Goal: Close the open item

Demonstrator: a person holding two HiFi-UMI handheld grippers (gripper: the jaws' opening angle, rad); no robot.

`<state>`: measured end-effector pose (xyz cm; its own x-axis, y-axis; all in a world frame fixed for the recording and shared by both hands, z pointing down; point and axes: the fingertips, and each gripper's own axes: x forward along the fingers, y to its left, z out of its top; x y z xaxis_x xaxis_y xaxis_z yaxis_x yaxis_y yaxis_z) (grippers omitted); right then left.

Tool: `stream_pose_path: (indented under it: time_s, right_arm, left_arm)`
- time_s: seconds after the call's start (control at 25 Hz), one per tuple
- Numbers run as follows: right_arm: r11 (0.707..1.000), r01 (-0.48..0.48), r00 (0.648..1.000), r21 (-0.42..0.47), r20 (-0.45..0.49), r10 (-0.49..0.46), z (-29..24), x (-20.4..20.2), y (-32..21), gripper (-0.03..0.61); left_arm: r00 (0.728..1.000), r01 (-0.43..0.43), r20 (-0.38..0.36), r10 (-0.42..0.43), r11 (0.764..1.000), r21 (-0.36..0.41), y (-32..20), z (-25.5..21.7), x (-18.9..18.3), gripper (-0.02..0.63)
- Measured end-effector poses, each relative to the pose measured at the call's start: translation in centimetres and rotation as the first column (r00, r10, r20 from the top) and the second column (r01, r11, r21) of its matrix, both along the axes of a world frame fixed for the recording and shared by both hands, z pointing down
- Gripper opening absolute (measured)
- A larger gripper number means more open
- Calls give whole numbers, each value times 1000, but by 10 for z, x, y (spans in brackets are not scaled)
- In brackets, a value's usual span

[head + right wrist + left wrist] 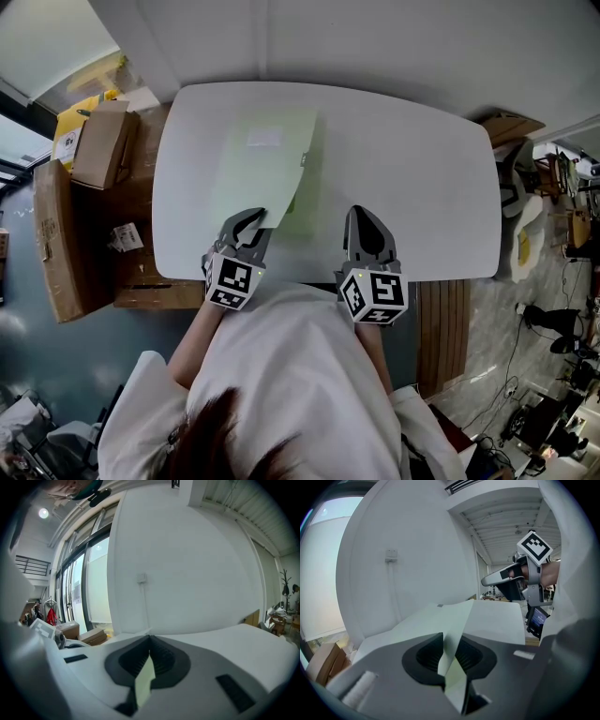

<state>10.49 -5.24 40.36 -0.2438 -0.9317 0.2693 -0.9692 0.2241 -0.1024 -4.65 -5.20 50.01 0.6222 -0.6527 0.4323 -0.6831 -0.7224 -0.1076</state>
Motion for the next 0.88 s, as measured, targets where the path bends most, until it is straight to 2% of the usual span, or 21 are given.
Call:
stream_pose_path:
  time_s: [0.88]
  right_arm:
    - [1000,-3,1000,-6,2,3,3,-1,-1,5]
  left_arm:
    - [1000,-29,5,29,999,-38,0,8,6,77]
